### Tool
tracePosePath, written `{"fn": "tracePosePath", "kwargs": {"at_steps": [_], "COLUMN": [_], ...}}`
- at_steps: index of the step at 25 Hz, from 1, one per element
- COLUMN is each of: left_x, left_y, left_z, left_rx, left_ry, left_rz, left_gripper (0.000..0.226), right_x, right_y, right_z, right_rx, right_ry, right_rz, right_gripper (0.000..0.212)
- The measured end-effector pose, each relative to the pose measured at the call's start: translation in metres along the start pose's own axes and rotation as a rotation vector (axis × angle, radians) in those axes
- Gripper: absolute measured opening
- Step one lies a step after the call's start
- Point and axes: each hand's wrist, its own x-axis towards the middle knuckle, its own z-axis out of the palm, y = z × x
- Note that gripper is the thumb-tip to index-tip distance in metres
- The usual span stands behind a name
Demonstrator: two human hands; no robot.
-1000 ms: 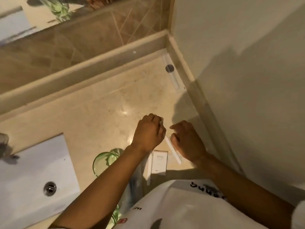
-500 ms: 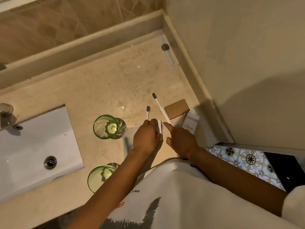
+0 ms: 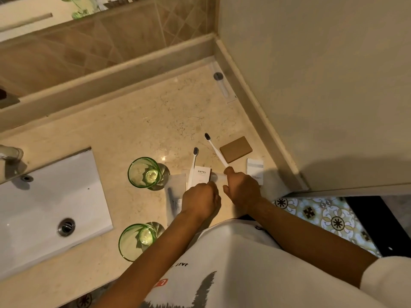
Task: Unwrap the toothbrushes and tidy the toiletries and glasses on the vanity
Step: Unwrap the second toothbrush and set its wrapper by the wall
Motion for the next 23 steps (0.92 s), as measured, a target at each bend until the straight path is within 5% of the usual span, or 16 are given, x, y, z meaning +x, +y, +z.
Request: {"fn": "tracePosePath", "kwargs": {"at_steps": [5, 14, 18, 20, 23], "left_x": [-0.006, 0.003, 0.019, 0.025, 0.032], "left_y": [0.007, 0.013, 0.012, 0.012, 0.013], "left_z": [0.004, -0.008, -0.014, -0.019, -0.029], "left_rx": [-0.111, -0.407, -0.793, -1.058, -1.159], "left_ry": [0.041, 0.036, -0.034, -0.1, -0.062], "left_rz": [-0.087, -0.267, -0.416, -0.465, -0.468], "left_gripper": [0.029, 0.023, 0.036, 0.035, 0.034], "right_x": [0.002, 0.021, 0.022, 0.019, 0.015], "right_y": [-0.001, 0.003, 0.001, -0.003, -0.004], "right_z": [-0.003, -0.021, -0.025, -0.027, -0.027], "right_rx": [-0.045, -0.004, 0.06, 0.201, 0.686], "right_ry": [0.001, -0.136, -0.202, -0.222, -0.196], "right_rz": [-0.083, 0.175, 0.202, 0.177, 0.145], "right_gripper": [0.029, 0.043, 0.043, 0.04, 0.028]}}
